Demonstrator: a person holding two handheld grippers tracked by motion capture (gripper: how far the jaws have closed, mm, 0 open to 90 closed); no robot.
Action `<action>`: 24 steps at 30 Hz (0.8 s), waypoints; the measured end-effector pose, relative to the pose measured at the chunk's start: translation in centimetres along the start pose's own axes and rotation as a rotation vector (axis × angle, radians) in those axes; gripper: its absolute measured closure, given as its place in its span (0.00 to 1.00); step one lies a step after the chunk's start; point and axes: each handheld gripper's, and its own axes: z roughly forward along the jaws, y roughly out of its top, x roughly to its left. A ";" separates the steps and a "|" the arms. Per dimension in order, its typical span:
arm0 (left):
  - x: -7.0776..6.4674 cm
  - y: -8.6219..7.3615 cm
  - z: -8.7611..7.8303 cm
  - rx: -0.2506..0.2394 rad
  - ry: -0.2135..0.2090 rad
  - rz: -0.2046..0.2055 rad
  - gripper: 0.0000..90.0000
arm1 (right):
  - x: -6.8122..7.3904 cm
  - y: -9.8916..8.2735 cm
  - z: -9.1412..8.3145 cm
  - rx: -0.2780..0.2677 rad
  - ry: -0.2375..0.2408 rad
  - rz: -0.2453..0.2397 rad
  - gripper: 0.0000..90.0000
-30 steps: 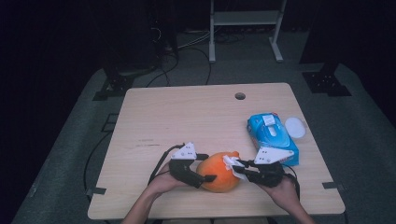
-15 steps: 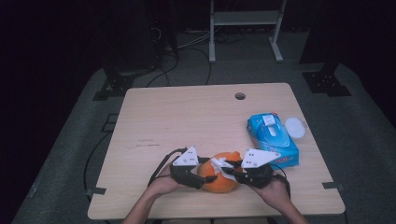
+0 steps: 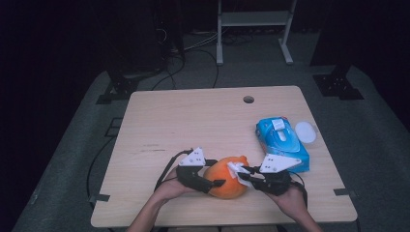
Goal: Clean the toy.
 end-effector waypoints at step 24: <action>0.5 -0.2 -0.7 0.006 -0.005 -0.028 0.23 | -0.9 -1.2 0.3 0.004 -0.007 0.066 0.84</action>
